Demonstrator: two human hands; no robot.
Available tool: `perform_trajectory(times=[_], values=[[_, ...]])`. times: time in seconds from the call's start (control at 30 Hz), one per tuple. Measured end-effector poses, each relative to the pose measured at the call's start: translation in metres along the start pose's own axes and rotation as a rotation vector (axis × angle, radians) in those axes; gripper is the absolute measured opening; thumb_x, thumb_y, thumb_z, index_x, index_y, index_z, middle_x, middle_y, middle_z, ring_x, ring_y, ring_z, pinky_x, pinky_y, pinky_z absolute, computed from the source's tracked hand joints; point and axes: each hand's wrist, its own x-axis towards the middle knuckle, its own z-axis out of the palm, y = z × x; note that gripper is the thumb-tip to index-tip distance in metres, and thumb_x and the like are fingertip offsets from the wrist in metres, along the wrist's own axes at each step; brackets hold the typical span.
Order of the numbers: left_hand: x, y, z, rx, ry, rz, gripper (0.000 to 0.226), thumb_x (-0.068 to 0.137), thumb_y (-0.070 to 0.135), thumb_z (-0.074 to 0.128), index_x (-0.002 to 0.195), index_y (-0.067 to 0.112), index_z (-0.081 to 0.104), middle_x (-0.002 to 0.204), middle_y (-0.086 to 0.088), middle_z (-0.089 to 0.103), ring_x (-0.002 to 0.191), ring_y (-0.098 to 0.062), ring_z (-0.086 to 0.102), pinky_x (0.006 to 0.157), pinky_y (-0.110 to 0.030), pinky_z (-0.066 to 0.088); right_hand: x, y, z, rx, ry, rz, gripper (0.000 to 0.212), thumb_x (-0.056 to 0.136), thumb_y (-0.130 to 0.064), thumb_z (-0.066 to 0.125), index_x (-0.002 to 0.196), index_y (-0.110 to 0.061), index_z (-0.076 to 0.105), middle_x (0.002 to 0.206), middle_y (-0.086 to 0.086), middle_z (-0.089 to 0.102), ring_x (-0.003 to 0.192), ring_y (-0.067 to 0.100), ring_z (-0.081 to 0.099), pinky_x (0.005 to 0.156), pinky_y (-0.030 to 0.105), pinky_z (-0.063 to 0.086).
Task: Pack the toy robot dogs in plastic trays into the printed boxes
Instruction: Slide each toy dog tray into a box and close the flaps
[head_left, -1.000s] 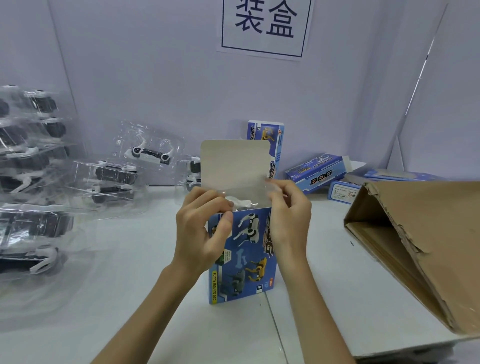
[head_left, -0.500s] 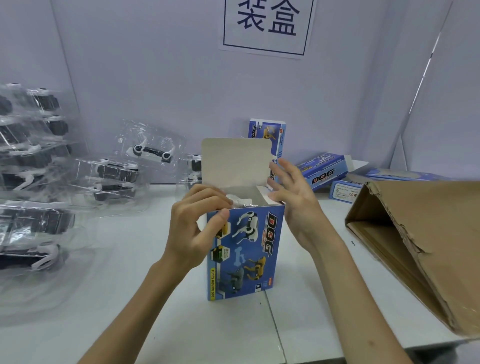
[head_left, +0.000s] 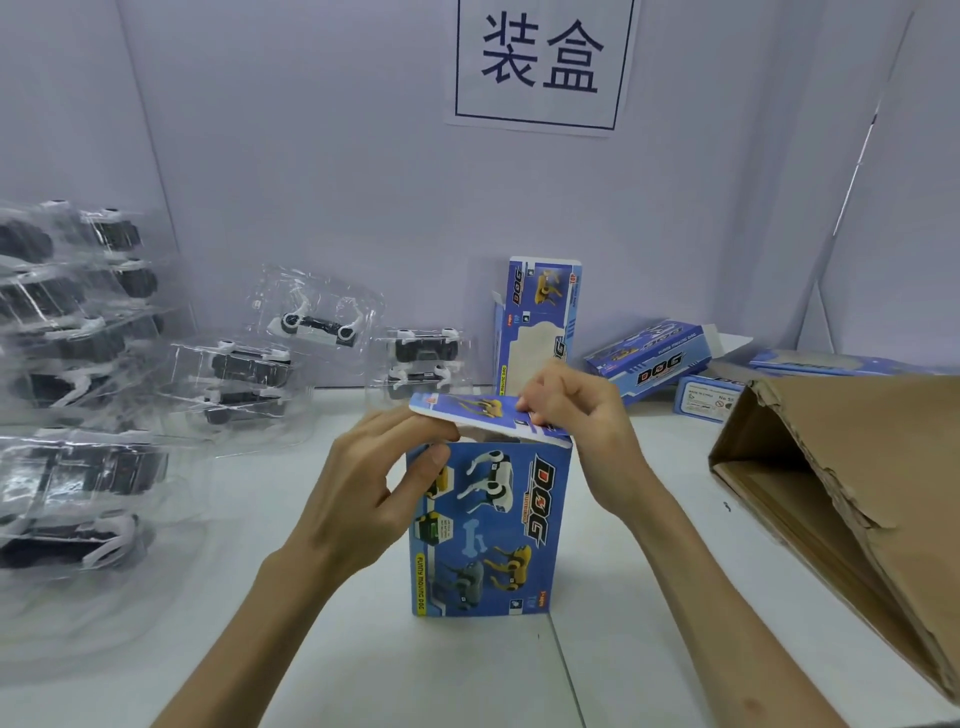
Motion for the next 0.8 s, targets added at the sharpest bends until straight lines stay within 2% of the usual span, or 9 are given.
perform_trajectory(times=[0.07,0.13,0.2,0.27,0.4,0.5,0.57,0.67,0.8], values=[[-0.007,0.000,0.004,0.058,0.057,0.051,0.017,0.098,0.021,0.053,0.110,0.020,0.065,0.115,0.015,0.062,0.107,0.004,0.058,0.083,-0.014,0.049,-0.001,-0.007,0.000,-0.123,-0.071,-0.069,0.030,0.077,-0.038,0.072,0.070,-0.014,0.055,0.084,0.011,0.058,0.088,0.017,0.061,0.071,0.028,0.050],[-0.013,-0.001,0.007,0.090,0.126,0.055,0.019,0.098,0.018,0.054,0.112,0.018,0.065,0.119,0.009,0.060,0.110,0.004,0.057,0.087,-0.009,0.045,-0.002,-0.011,0.002,-0.179,-0.146,-0.041,0.009,0.083,-0.032,0.067,0.085,-0.023,0.065,0.094,0.000,0.062,0.102,0.018,0.062,0.081,0.036,0.052],[-0.016,-0.003,0.009,0.136,0.171,0.058,0.016,0.096,0.019,0.055,0.111,0.019,0.062,0.116,0.005,0.064,0.107,-0.009,0.061,0.089,-0.016,0.047,-0.004,-0.014,0.002,-0.250,-0.237,-0.024,0.025,0.088,-0.031,0.057,0.107,-0.041,0.070,0.116,-0.018,0.063,0.123,0.013,0.052,0.100,0.038,0.046],[-0.015,-0.005,0.008,0.227,0.174,0.078,0.015,0.095,0.021,0.056,0.110,0.021,0.060,0.110,0.002,0.069,0.103,-0.020,0.060,0.087,-0.031,0.048,-0.002,-0.019,0.001,-0.351,-0.328,-0.008,0.037,0.090,-0.029,0.050,0.120,-0.042,0.066,0.138,-0.023,0.056,0.137,0.002,0.037,0.114,0.037,0.031],[-0.015,-0.005,0.006,0.246,0.124,0.078,0.016,0.096,0.022,0.054,0.111,0.023,0.058,0.104,-0.003,0.072,0.096,-0.022,0.055,0.082,-0.033,0.046,0.005,-0.026,-0.002,-0.477,-0.449,0.042,0.041,0.087,-0.026,0.047,0.121,-0.033,0.068,0.140,-0.019,0.057,0.141,-0.006,0.033,0.120,0.021,0.007],[-0.019,-0.004,0.004,0.227,0.103,0.051,0.016,0.097,0.022,0.053,0.112,0.024,0.057,0.107,0.000,0.070,0.096,-0.018,0.054,0.080,-0.033,0.046,0.009,-0.032,0.000,-0.466,-0.482,0.073,0.034,0.087,-0.030,0.052,0.115,-0.031,0.071,0.136,-0.017,0.061,0.133,-0.004,0.046,0.103,0.006,0.036],[-0.021,-0.002,0.005,0.205,0.115,0.013,0.019,0.097,0.023,0.052,0.115,0.026,0.058,0.111,0.003,0.069,0.098,-0.016,0.053,0.079,-0.035,0.047,0.010,-0.035,0.003,-0.489,-0.473,0.061,0.029,0.088,-0.040,0.057,0.112,-0.032,0.068,0.133,-0.017,0.063,0.121,-0.001,0.056,0.092,0.019,0.052],[-0.025,0.003,0.009,0.178,0.158,-0.032,0.026,0.098,0.021,0.050,0.122,0.028,0.058,0.122,0.009,0.060,0.105,-0.013,0.053,0.083,-0.032,0.050,0.009,-0.035,0.003,-0.493,-0.473,0.030,0.034,0.088,-0.049,0.058,0.120,-0.041,0.063,0.136,-0.017,0.059,0.115,0.001,0.059,0.088,0.026,0.056],[-0.031,0.016,0.019,0.118,0.258,-0.091,0.036,0.097,0.009,0.056,0.125,0.030,0.060,0.135,0.005,0.037,0.114,0.003,0.048,0.089,-0.008,0.044,0.007,-0.037,0.001,-0.490,-0.478,-0.006,0.038,0.089,-0.053,0.062,0.126,-0.058,0.057,0.134,-0.018,0.061,0.116,0.002,0.060,0.087,0.029,0.058]])
